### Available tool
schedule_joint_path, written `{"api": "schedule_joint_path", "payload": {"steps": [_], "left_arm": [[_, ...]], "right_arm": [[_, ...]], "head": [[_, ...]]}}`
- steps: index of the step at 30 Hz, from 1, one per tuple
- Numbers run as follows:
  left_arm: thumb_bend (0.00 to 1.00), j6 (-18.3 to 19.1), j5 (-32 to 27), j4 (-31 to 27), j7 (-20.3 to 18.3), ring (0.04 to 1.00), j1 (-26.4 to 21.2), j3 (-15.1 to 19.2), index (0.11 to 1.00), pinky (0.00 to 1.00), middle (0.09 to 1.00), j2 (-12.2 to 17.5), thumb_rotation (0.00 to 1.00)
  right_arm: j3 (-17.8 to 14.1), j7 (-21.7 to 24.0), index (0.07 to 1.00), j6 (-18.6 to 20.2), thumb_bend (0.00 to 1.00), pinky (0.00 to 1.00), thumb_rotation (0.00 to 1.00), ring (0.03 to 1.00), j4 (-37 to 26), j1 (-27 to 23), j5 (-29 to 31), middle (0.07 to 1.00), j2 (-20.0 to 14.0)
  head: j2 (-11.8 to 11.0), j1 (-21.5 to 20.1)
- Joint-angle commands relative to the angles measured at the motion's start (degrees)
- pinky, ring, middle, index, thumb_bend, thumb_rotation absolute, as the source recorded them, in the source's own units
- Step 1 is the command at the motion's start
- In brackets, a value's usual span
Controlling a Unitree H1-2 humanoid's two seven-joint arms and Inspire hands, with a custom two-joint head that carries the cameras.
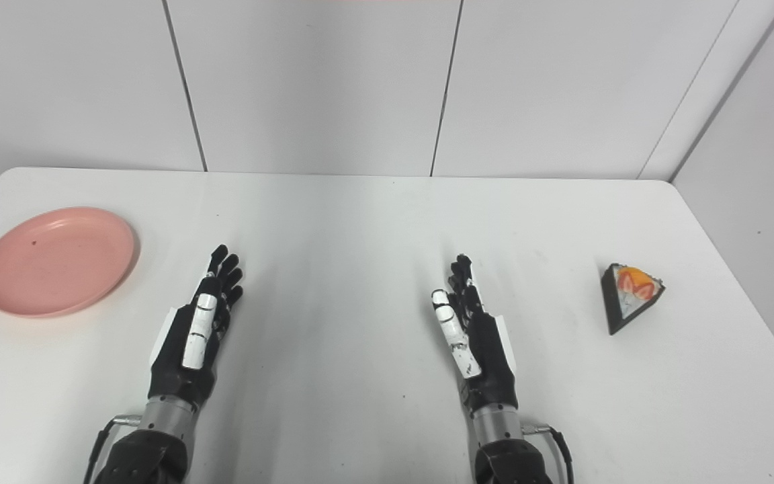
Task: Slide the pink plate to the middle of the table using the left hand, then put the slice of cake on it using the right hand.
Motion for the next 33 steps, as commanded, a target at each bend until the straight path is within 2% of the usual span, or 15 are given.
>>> {"api": "schedule_joint_path", "payload": {"steps": [1,10,15,21,33], "left_arm": [[0.65,0.3,0.6,0.5,0.9,1.0,0.4,0.5,1.0,1.0,1.0,0.2,0.95],[0.66,0.7,-0.1,0.7,0.2,1.0,-0.1,1.2,1.0,1.0,1.0,0.7,0.95],[0.67,1.2,0.0,0.3,0.0,1.0,0.3,0.9,1.0,1.0,1.0,0.8,0.95],[0.66,1.7,0.0,-0.1,0.4,1.0,0.4,0.8,1.0,1.0,1.0,0.5,0.95],[0.66,2.0,-0.2,-0.1,-0.2,1.0,0.2,0.6,1.0,1.0,1.0,0.8,0.96]], "right_arm": [[-0.1,0.0,1.0,-2.5,0.61,1.0,0.78,1.0,-1.6,-1.0,0.0,0.987,0.1],[-0.1,-0.1,0.997,-1.0,0.62,1.0,0.76,1.0,-2.4,-0.9,0.1,0.985,0.4],[0.0,-0.3,1.0,-1.9,0.58,1.0,0.77,0.998,-2.1,-1.0,-0.5,0.989,0.4],[0.0,-0.1,1.0,-2.7,0.6,1.0,0.78,1.0,-1.6,-1.1,-0.8,0.993,0.2],[-0.1,-0.3,1.0,-1.8,0.59,1.0,0.77,1.0,-2.1,-1.1,-0.6,0.992,0.4]], "head": [[0.1,0.0],[0.1,-0.1],[0.2,-0.1],[0.2,-0.2],[0.1,-0.1]]}}
